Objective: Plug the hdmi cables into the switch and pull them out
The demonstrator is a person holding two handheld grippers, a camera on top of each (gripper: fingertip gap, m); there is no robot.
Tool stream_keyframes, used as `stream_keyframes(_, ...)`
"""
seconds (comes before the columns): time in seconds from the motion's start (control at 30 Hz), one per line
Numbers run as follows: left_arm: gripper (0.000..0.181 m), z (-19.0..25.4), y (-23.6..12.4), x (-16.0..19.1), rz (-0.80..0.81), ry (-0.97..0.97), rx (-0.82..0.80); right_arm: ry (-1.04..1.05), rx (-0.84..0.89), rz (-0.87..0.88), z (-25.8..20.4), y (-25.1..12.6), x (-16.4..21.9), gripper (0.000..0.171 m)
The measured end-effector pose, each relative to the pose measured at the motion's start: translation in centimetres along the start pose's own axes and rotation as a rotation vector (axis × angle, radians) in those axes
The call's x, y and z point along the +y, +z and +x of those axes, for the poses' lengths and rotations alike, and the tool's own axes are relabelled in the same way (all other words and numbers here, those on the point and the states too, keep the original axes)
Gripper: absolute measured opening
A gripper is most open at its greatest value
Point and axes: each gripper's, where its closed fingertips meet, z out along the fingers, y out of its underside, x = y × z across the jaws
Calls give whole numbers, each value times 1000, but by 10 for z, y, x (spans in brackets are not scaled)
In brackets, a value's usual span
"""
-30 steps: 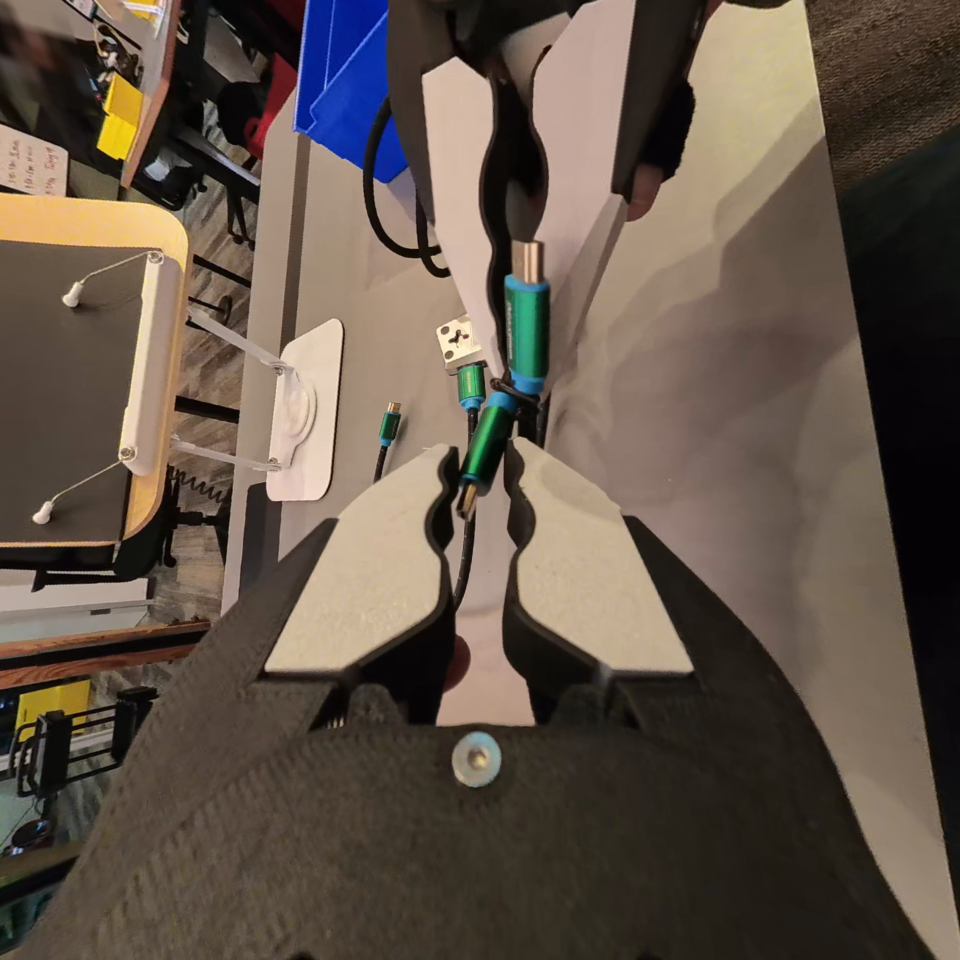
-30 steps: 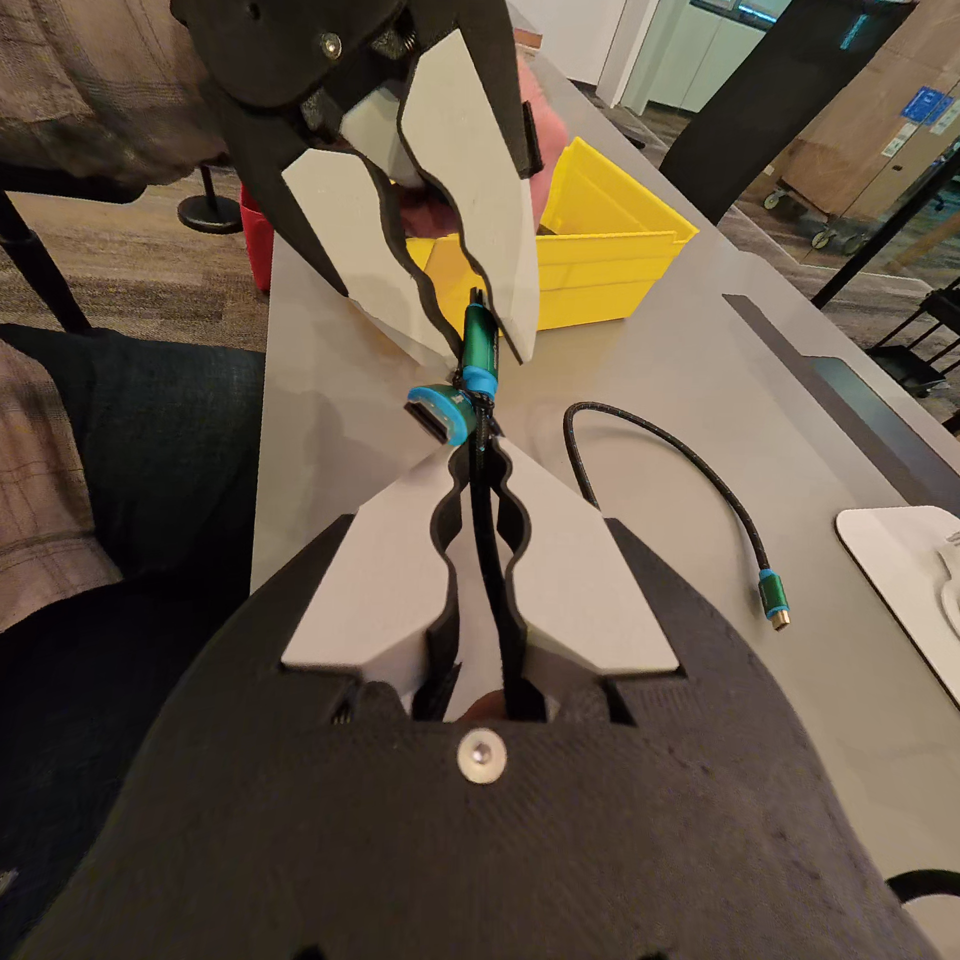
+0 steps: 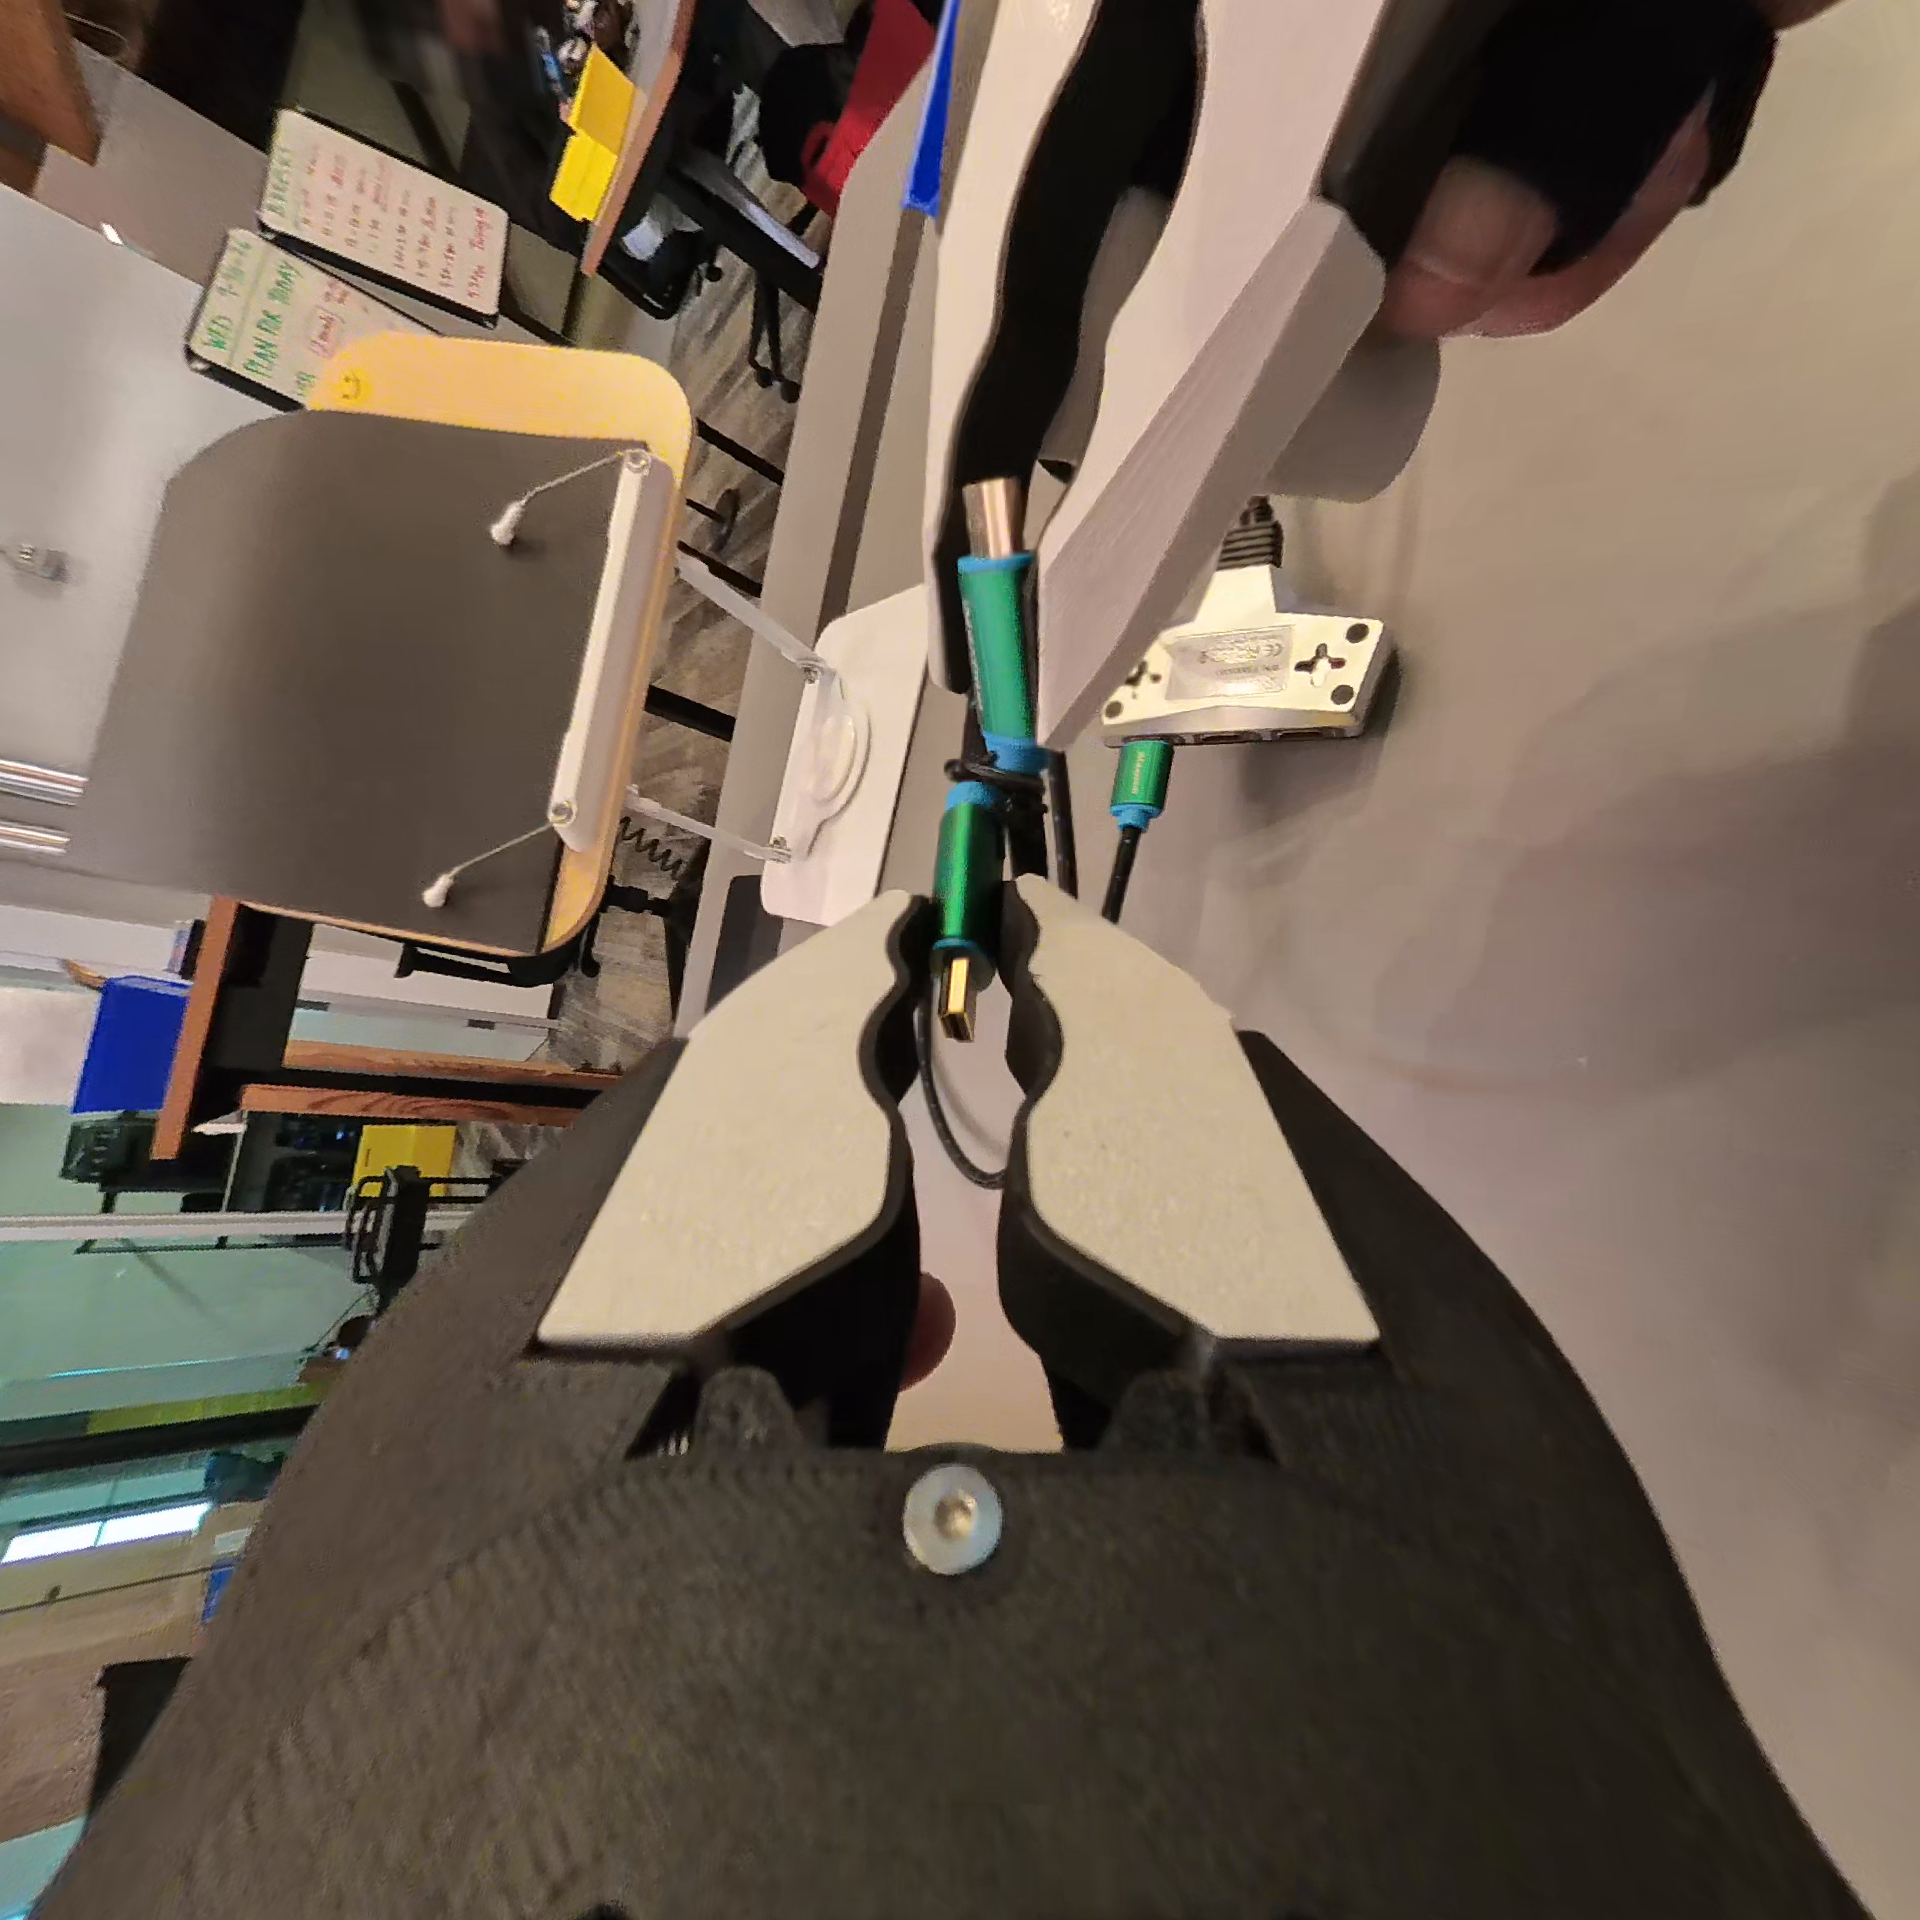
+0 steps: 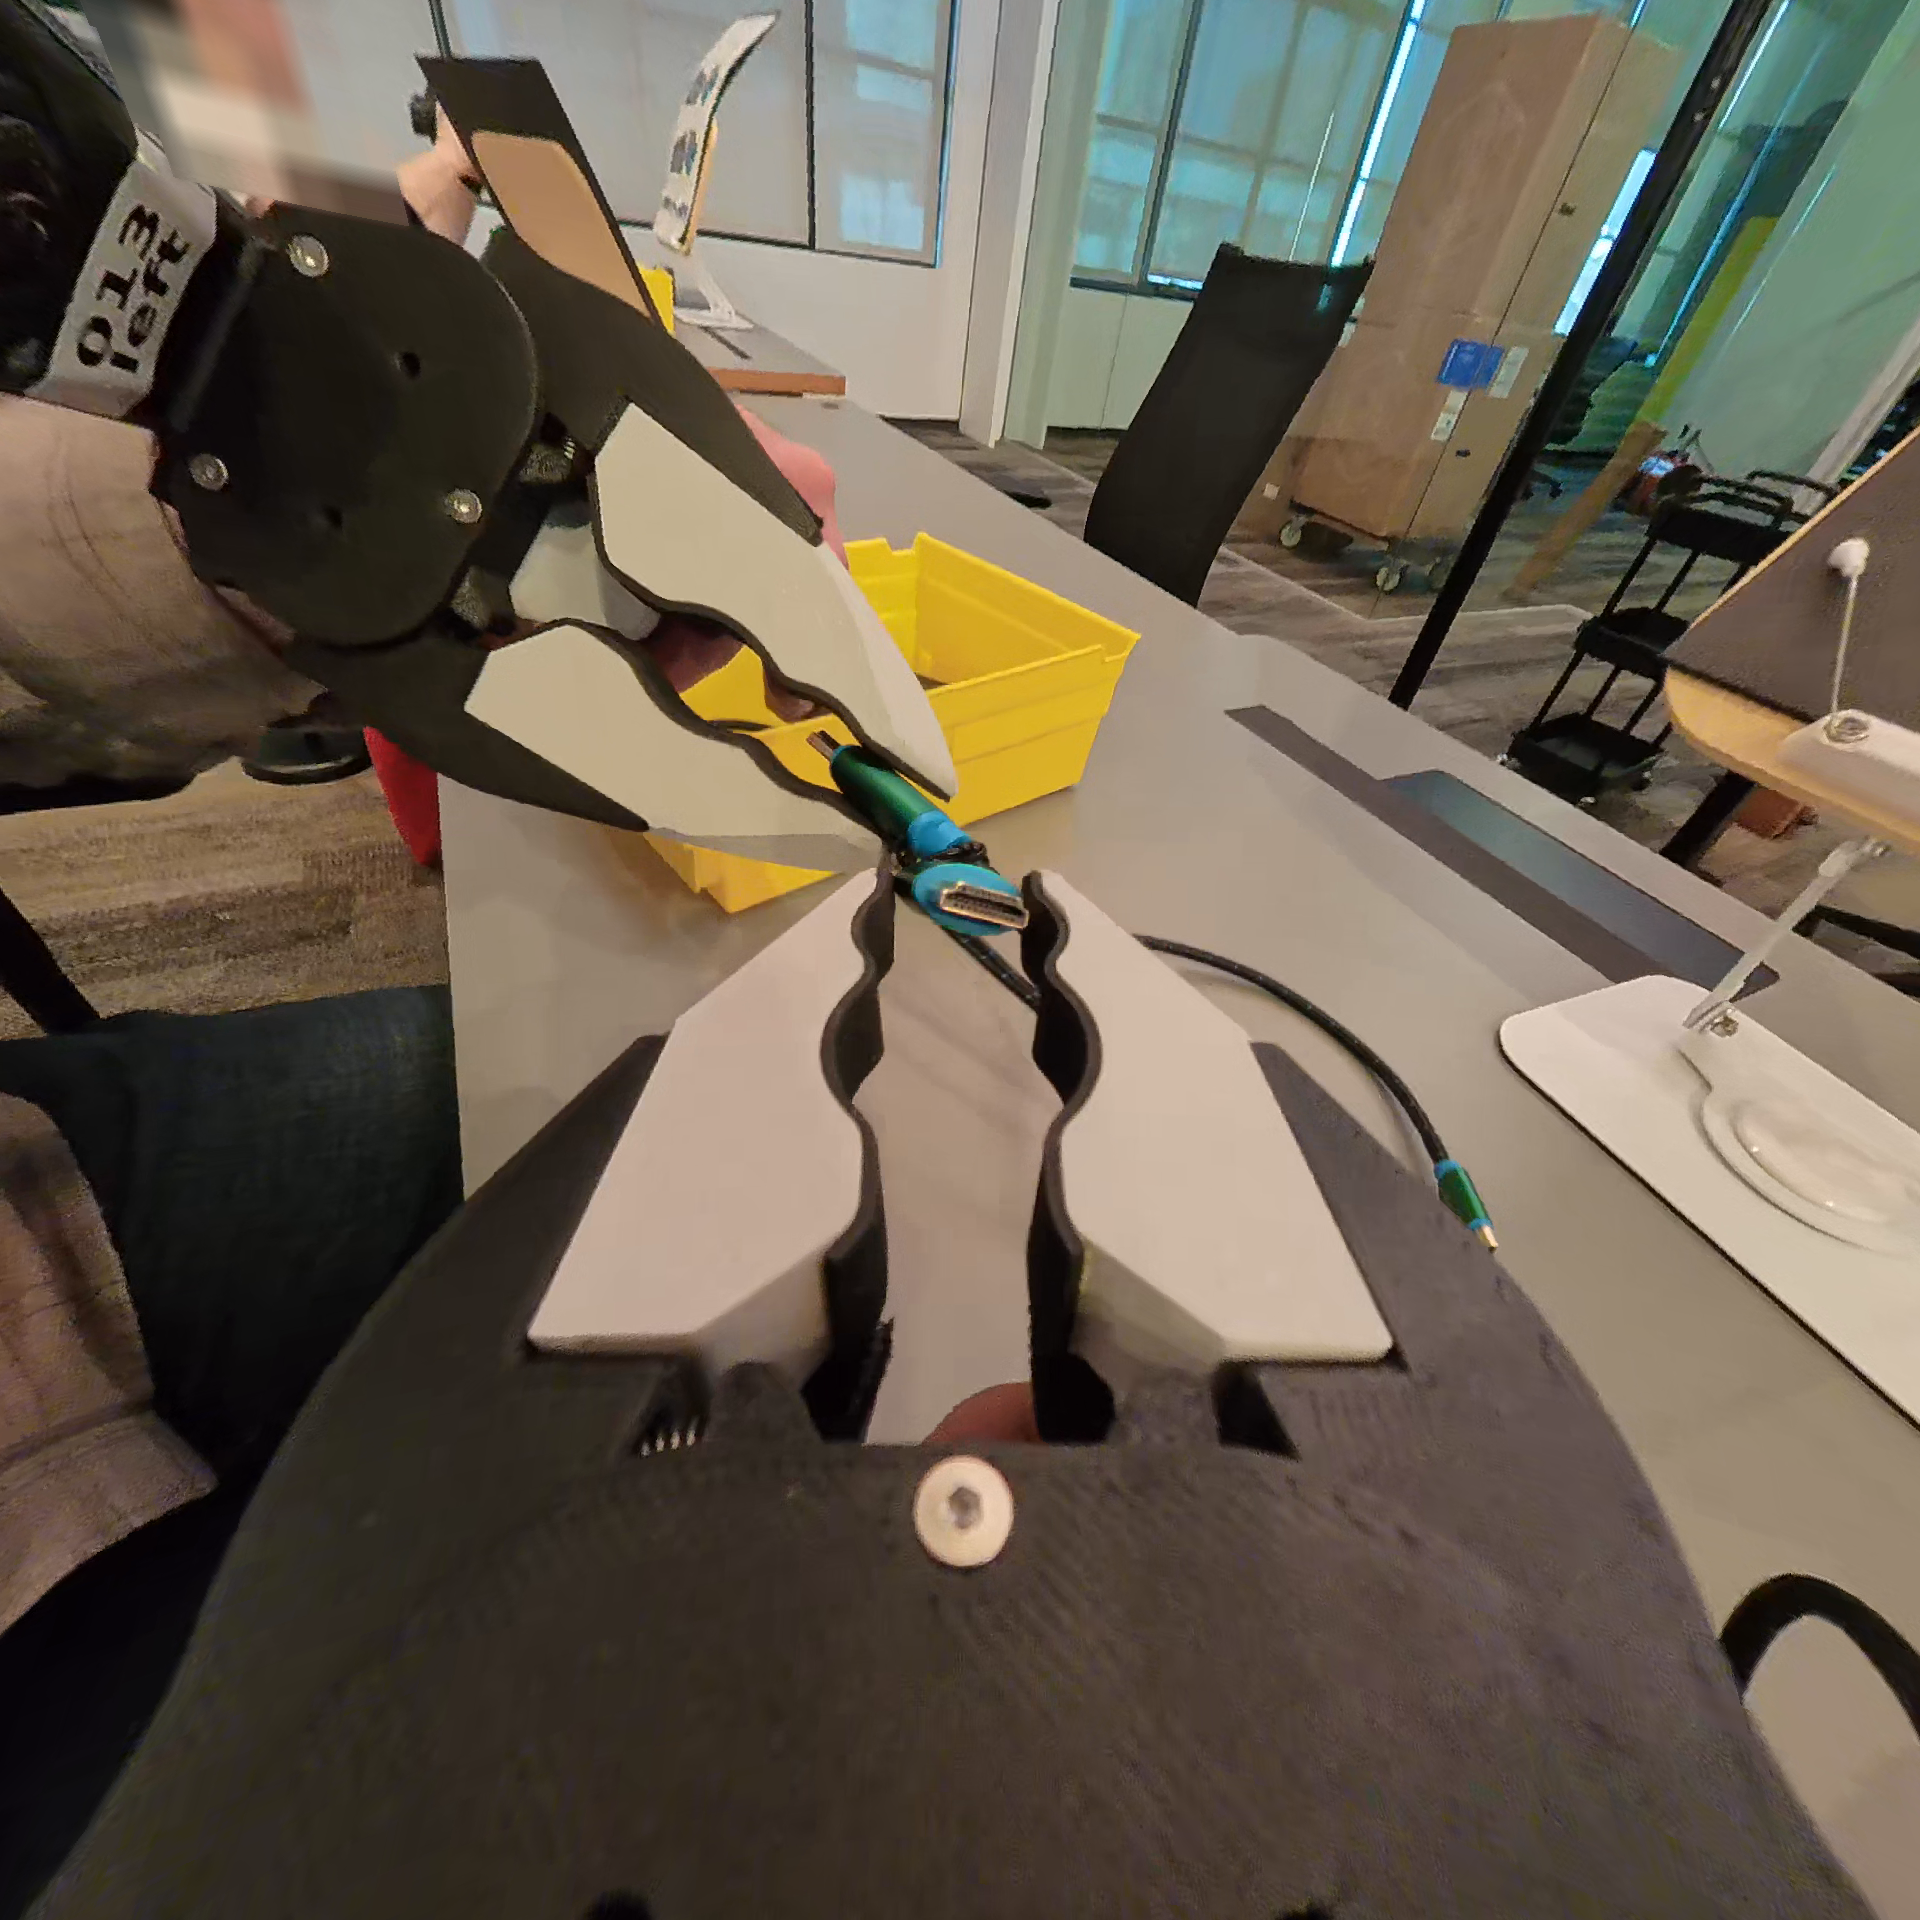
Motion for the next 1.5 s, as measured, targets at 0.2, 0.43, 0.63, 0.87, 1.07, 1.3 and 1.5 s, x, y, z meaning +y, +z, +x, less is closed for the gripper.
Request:
stream_keyframes(0.2, 12, -2, -2, -2, 2, -23, -7, -98, 0, 22, -5, -3, -7, 18)
stream_keyframes(0.43, 12, 1, -1, -2, -1, -56, 16, -320, 51, -32, -10, -4, -6, 17)
stream_keyframes(0.63, 12, 3, -1, -3, 17, -108, 43, -436, 84, -52, -11, -4, -6, 17)
stream_keyframes(0.87, 13, 1, -7, -5, 63, -75, 77, -270, 0, 29, -15, -5, -12, 16)
stream_keyframes(1.07, 12, 0, -10, -10, 86, -44, 61, -146, -52, 77, -14, -8, -17, 17)
stream_keyframes(1.3, 12, -15, -18, -3, 90, -41, 32, 10, -69, 186, 2, -23, -32, 17)
stream_keyframes(1.5, 12, -26, -22, 16, 56, -26, 32, 98, -63, 256, 17, -35, -39, 17)
